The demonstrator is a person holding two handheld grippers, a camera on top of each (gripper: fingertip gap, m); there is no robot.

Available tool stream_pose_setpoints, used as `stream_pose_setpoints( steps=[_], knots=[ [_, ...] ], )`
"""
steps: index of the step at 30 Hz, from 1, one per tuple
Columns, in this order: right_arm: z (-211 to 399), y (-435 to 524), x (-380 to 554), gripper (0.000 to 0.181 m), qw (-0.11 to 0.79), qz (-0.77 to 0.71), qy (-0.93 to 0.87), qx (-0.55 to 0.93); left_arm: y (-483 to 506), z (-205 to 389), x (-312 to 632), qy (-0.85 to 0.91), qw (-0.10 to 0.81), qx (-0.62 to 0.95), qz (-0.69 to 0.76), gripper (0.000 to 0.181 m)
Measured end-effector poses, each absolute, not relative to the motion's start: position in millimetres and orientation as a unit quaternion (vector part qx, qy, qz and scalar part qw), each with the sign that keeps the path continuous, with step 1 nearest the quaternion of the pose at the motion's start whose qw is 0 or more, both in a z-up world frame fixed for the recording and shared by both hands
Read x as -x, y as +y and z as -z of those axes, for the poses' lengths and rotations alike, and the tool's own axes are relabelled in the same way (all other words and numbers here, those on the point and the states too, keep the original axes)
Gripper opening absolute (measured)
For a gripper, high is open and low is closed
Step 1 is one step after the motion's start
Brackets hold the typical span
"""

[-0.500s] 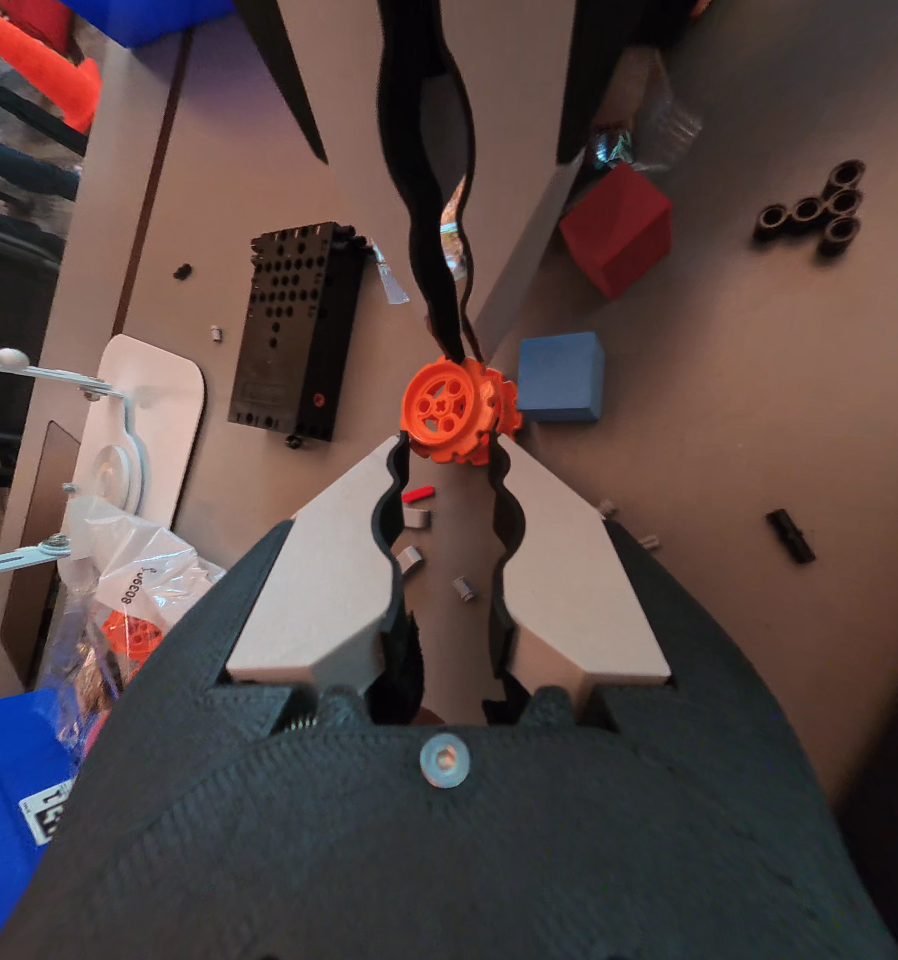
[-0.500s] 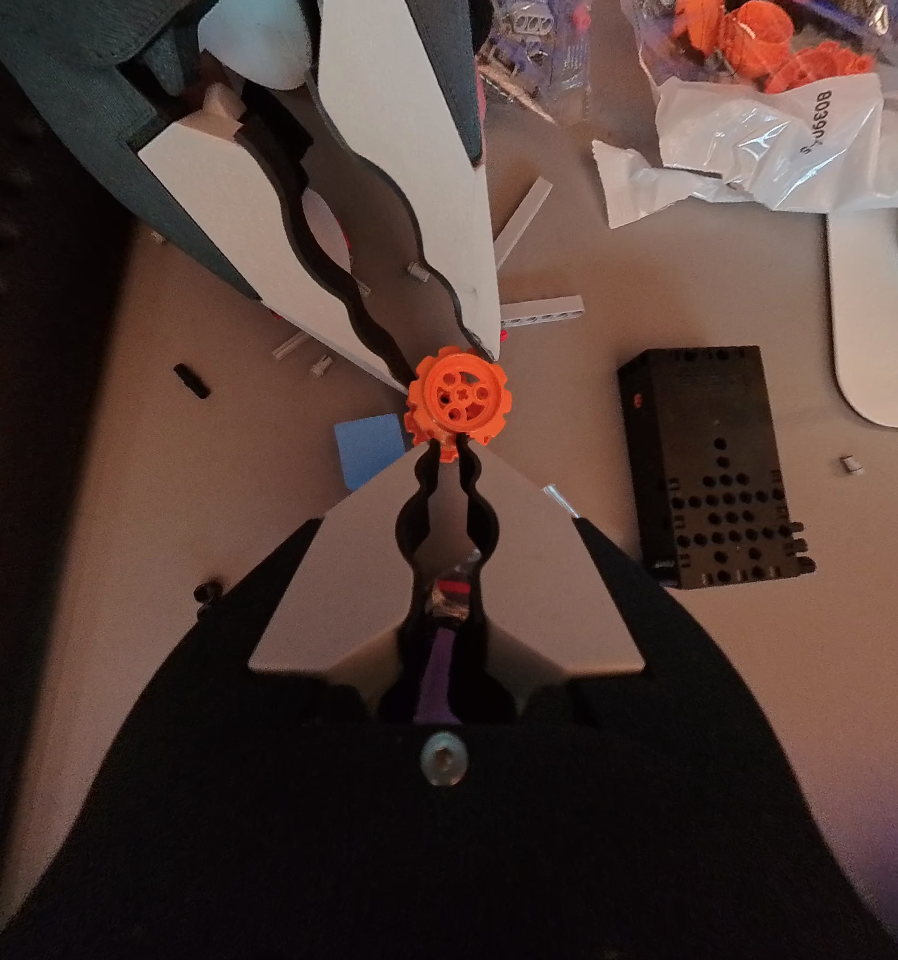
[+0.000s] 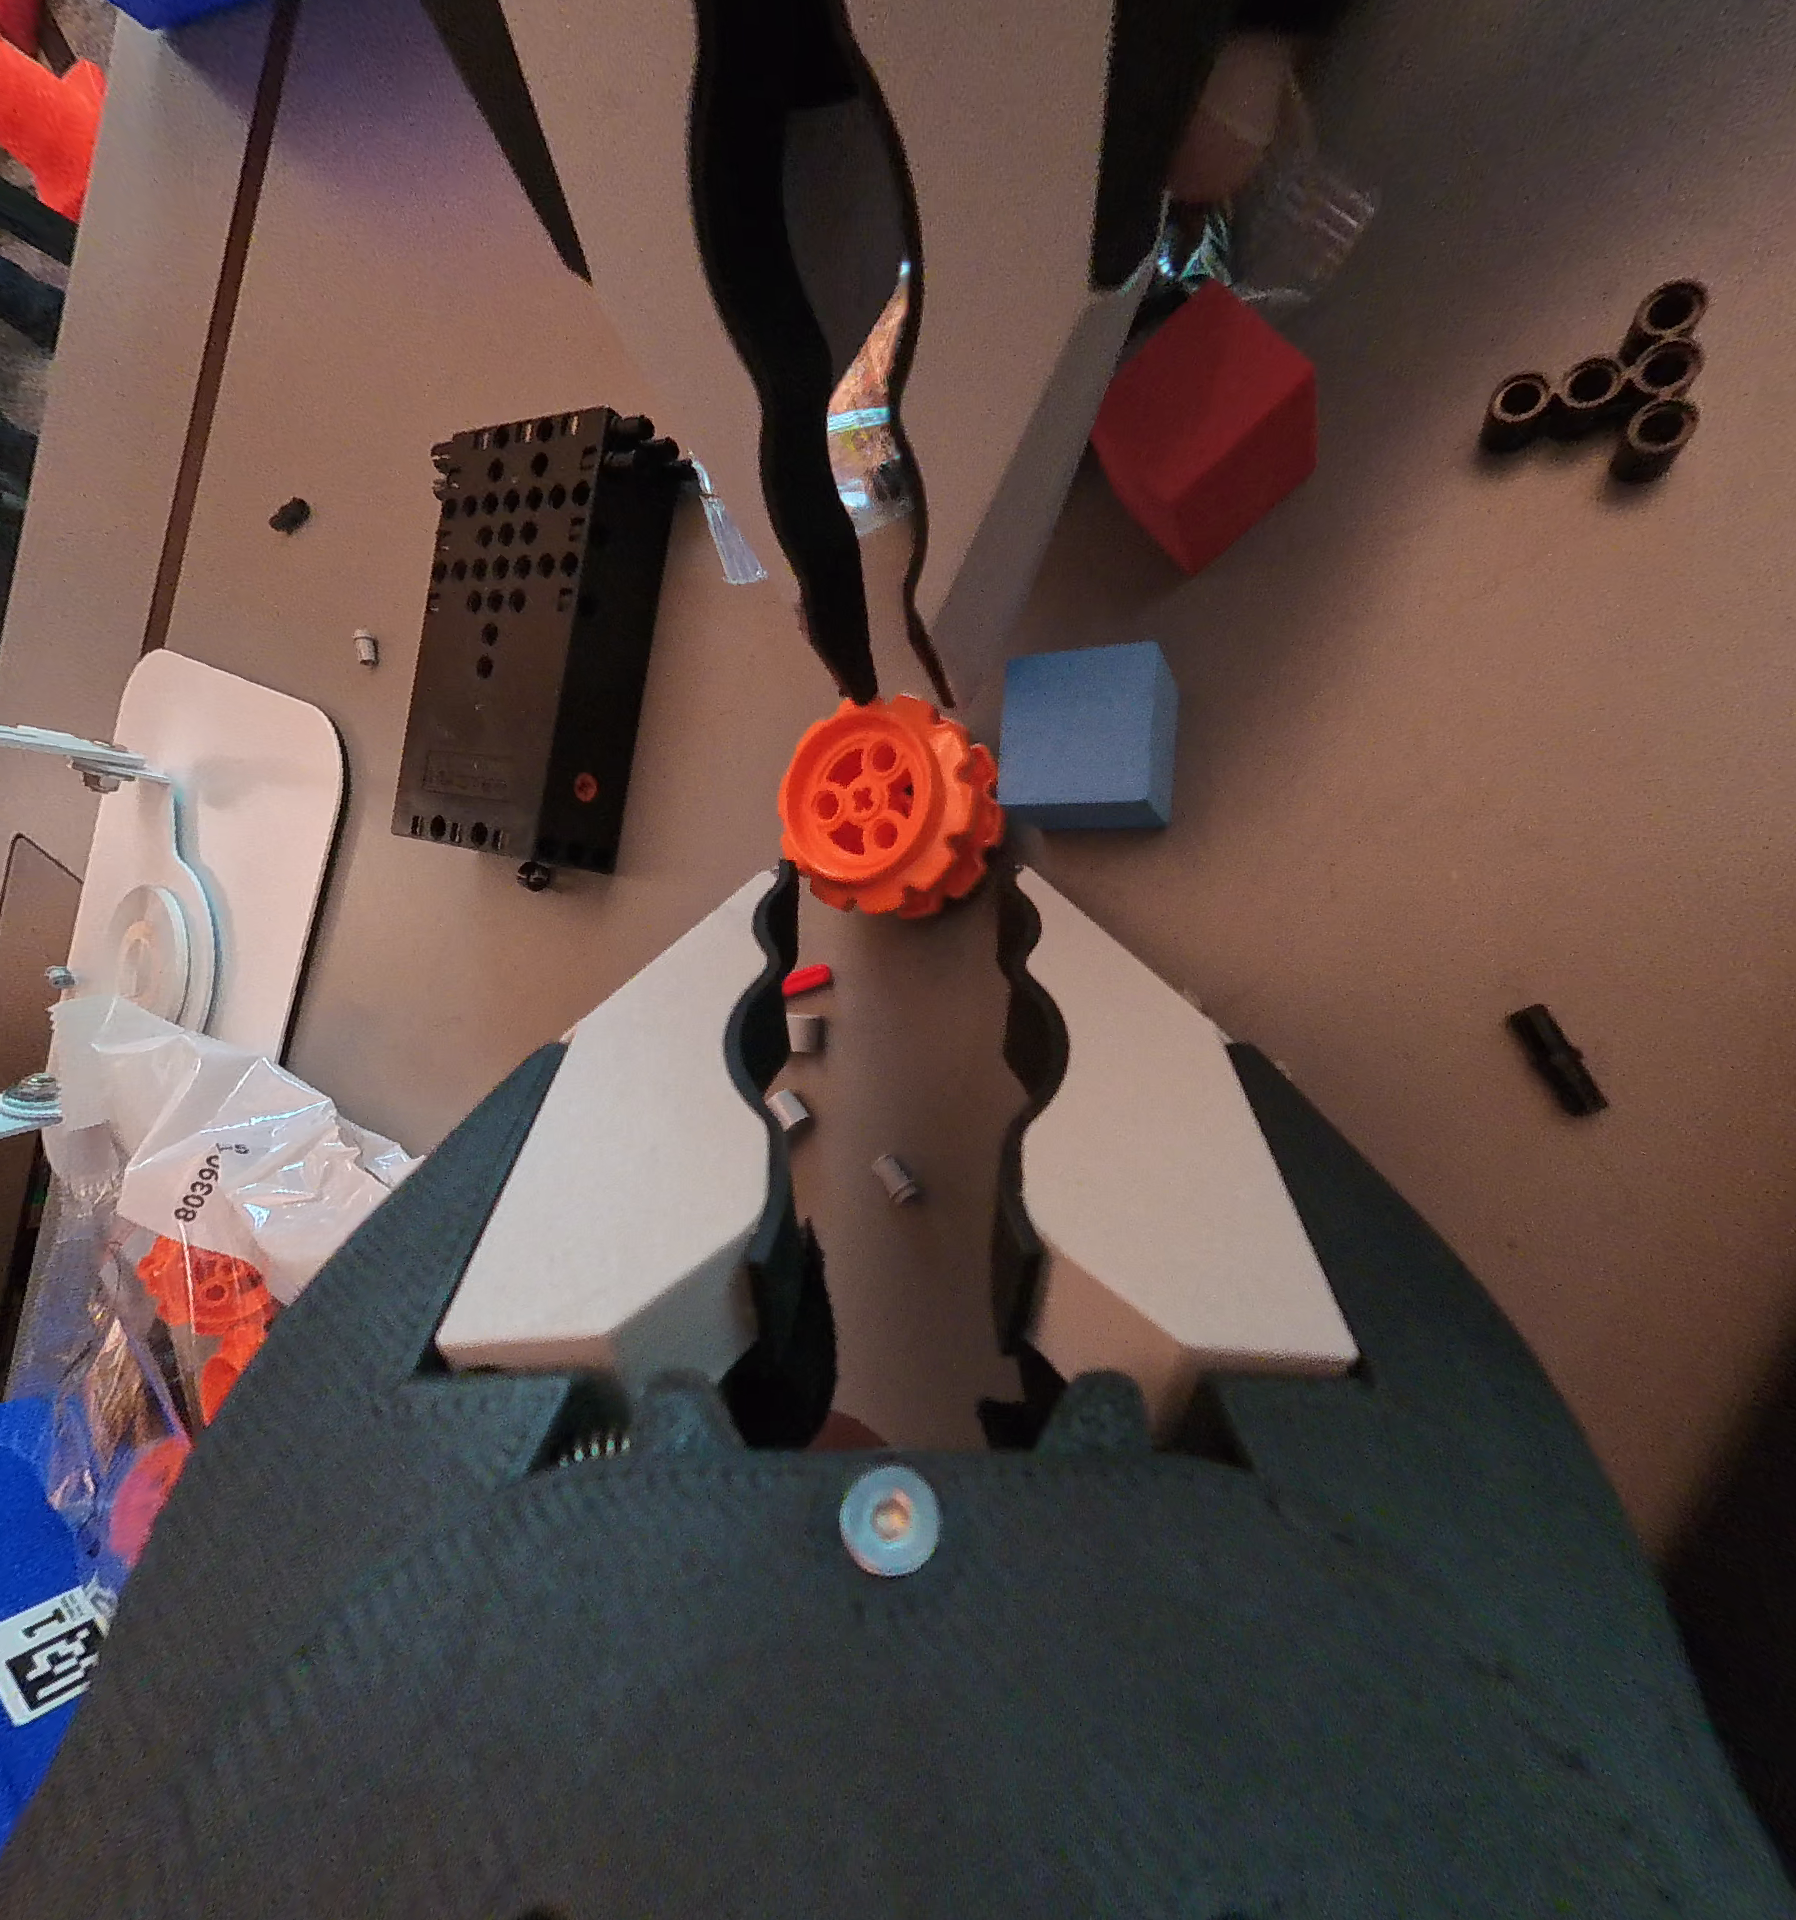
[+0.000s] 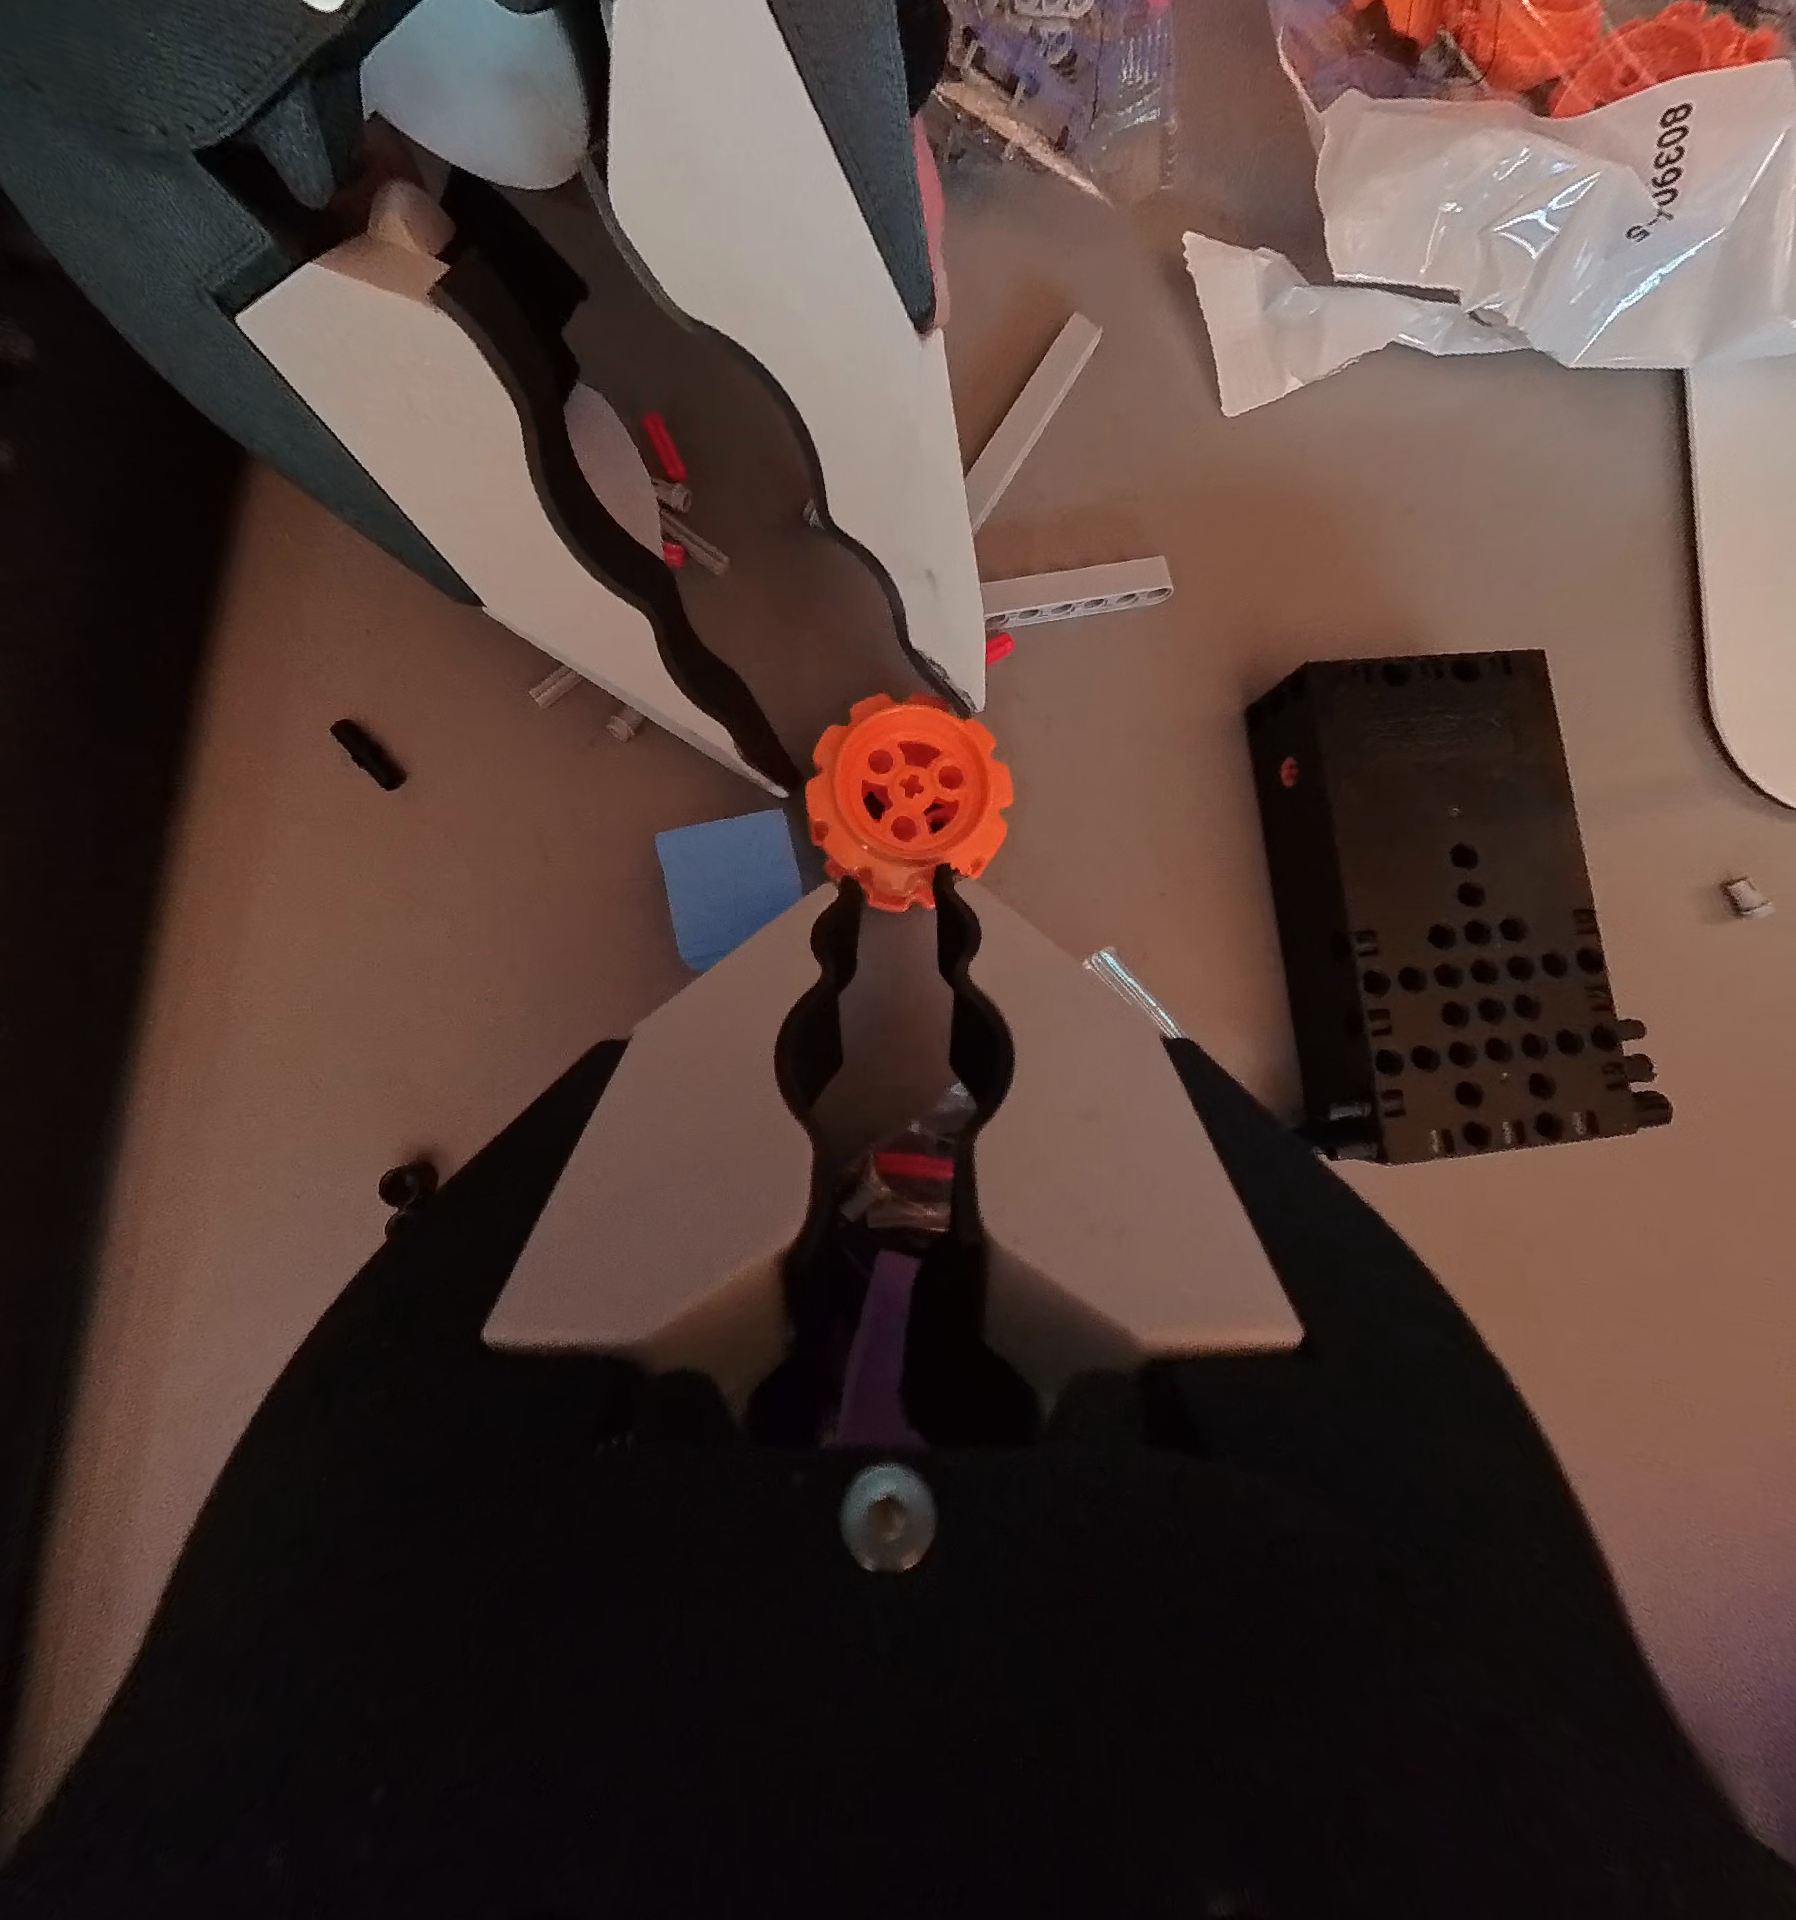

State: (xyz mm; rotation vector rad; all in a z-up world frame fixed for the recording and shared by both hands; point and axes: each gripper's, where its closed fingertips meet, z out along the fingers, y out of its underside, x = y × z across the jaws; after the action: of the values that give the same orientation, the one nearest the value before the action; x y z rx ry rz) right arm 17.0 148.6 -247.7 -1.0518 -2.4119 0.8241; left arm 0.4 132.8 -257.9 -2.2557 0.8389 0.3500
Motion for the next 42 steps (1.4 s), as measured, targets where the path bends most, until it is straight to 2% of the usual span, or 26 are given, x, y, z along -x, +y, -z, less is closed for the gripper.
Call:
stream_pose_setpoints(
  steps=[6,9,11,17,28,42],
  knots=[
    [235.3,154.0,-25.7,0.018,0.197,-0.296,-0.854,0.380,128.9,255.9,2.5,0.310,0.351,0.876,-0.116,0.041],
    [233.4,138.4,-37.8,0.034,0.167,-0.310,-0.862,0.364,128.2,255.1,4.2,0.305,0.353,0.878,-0.110,0.041],
    [241.2,130.3,-42.1,0.035,0.148,-0.302,-0.871,0.358,128.2,255.0,5.8,0.303,0.353,0.878,-0.111,0.040],
    [255.1,126.4,-40.1,0.024,0.138,-0.284,-0.877,0.363,128.7,253.3,6.2,0.296,0.362,0.878,-0.103,0.037],
    [215.8,141.6,-17.3,0.024,0.171,-0.291,-0.863,0.376,131.1,252.1,6.6,0.287,0.373,0.878,-0.089,0.031],
    [225.1,140.5,-1.9,0.025,0.152,-0.277,-0.868,0.383,131.4,256.4,4.6,0.290,0.368,0.880,-0.082,0.027]
  ],
)
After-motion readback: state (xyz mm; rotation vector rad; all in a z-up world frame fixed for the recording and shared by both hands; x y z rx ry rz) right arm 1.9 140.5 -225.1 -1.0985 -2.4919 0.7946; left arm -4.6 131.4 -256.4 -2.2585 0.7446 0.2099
